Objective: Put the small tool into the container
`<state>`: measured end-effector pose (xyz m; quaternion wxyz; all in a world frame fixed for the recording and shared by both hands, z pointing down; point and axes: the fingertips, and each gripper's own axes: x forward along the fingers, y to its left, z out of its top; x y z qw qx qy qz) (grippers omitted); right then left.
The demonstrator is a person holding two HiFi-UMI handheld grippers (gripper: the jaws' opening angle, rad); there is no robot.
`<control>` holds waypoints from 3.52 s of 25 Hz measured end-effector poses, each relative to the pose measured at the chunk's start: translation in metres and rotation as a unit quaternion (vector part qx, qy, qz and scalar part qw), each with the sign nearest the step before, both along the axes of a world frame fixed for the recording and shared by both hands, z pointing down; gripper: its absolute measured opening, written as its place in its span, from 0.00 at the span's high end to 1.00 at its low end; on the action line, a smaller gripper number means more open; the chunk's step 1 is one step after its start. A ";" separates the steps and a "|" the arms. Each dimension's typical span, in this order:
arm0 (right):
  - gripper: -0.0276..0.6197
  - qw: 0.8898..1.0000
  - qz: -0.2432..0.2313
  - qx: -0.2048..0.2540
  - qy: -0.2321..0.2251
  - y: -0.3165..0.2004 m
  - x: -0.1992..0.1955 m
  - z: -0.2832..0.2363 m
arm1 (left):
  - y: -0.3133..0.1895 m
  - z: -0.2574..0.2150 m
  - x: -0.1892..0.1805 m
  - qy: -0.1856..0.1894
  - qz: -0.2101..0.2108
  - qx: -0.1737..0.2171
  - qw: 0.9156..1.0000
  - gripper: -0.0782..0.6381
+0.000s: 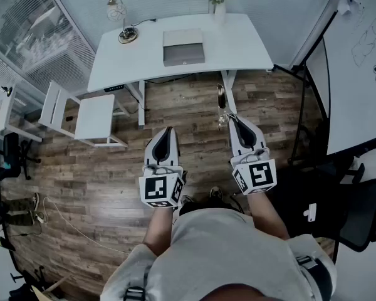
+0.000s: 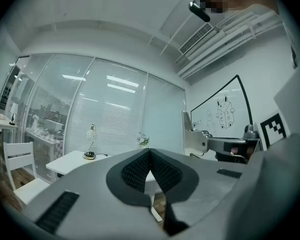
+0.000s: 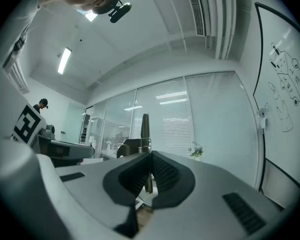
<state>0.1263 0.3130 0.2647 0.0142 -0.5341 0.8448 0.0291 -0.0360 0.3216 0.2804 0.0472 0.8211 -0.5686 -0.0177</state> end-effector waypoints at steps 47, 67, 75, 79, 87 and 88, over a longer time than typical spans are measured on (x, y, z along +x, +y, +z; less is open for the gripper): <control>0.91 0.993 -0.002 -0.027 0.113 -0.114 -0.039 0.061 | -0.109 0.080 -0.044 0.003 0.025 -0.082 0.996 0.86; 0.91 0.992 -0.045 -0.063 0.095 -0.249 -0.002 0.097 | -0.243 0.100 0.013 -0.030 0.020 -0.120 0.992 0.86; 0.91 0.978 -0.044 -0.053 0.195 -0.277 -0.014 0.116 | -0.274 0.123 0.002 -0.020 0.023 -0.122 0.992 0.86; 0.91 0.971 -0.045 -0.051 0.229 -0.301 -0.025 0.115 | -0.300 0.125 -0.006 -0.014 0.028 -0.121 0.992 0.86; 0.91 0.955 -0.060 -0.055 0.285 -0.349 -0.050 0.123 | -0.350 0.140 -0.023 -0.013 0.042 -0.140 0.989 0.86; 0.91 0.950 -0.062 -0.053 0.303 -0.355 -0.052 0.124 | -0.357 0.141 -0.025 -0.013 0.043 -0.142 0.989 0.86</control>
